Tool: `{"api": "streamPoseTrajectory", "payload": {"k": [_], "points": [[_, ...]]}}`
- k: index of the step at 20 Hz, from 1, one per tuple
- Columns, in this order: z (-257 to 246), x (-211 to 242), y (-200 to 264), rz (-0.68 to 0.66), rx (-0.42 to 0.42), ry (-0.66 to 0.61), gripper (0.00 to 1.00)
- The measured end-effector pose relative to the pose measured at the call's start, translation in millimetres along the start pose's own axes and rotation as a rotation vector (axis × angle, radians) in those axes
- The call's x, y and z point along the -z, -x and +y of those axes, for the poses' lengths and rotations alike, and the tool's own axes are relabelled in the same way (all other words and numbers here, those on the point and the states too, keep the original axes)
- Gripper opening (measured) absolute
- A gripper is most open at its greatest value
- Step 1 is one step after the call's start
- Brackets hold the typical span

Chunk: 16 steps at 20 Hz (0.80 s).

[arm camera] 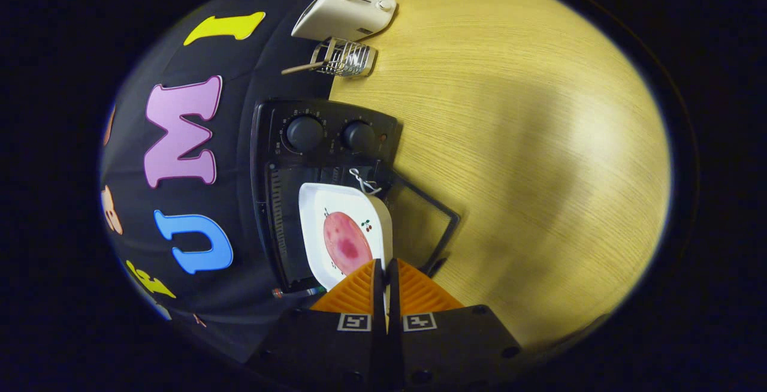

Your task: Open the toaster oven, put the food inside, and close the toaster oven door.

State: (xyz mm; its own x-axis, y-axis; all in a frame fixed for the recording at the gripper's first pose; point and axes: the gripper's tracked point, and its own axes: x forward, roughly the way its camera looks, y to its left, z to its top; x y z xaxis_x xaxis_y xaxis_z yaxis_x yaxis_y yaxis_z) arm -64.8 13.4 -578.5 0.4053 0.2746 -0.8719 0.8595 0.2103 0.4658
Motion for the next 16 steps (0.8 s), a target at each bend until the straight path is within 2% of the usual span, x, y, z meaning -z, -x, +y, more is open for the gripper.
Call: {"api": "streamPoseTrajectory", "payload": {"k": [2, 7, 12, 16], "points": [[7.3, -1.9, -18.1, -0.036, 0.027, -0.023, 0.05], [42.1, 10.1, -68.8, -0.06, -0.011, -0.164, 0.05], [63.7, 15.9, -109.2, -0.104, -0.001, -0.241, 0.05], [73.8, 23.8, -125.3, -0.125, 0.016, -0.25, 0.05]]}}
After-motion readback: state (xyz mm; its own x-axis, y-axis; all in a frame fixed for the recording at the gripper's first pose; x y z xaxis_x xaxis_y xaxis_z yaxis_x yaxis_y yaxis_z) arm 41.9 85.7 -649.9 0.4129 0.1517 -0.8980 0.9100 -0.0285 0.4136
